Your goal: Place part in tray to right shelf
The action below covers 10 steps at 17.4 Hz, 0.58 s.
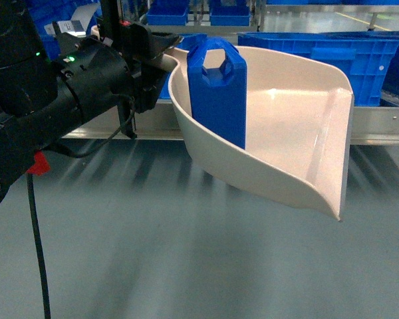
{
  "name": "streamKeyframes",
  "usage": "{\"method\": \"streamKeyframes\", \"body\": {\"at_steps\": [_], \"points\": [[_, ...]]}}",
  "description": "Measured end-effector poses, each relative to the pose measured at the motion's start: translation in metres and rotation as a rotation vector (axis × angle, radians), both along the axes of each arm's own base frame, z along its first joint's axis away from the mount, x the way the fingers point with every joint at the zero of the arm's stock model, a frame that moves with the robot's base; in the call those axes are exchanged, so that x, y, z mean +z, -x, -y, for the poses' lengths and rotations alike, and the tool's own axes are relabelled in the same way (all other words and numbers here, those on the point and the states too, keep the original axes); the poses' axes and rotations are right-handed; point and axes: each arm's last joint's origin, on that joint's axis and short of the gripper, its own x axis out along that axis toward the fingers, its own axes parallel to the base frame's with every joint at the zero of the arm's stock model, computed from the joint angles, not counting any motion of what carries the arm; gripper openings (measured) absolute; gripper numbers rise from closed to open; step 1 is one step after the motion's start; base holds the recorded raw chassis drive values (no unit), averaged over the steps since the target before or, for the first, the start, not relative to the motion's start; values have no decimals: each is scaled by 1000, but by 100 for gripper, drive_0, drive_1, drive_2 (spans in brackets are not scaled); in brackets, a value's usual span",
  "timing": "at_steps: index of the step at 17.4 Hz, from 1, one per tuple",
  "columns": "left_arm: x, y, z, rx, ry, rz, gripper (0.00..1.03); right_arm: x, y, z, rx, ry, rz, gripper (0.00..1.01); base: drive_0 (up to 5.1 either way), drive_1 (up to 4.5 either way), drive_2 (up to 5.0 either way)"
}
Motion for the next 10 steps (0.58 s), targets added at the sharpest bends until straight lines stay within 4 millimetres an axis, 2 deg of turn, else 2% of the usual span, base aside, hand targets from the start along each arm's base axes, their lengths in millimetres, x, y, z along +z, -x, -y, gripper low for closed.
{"method": "streamKeyframes", "body": {"at_steps": [10], "points": [[0, 0, 0, 2, -1, -3, 15, 0, 0, 0, 0, 0, -1, 98, 2, 419, -416]]}}
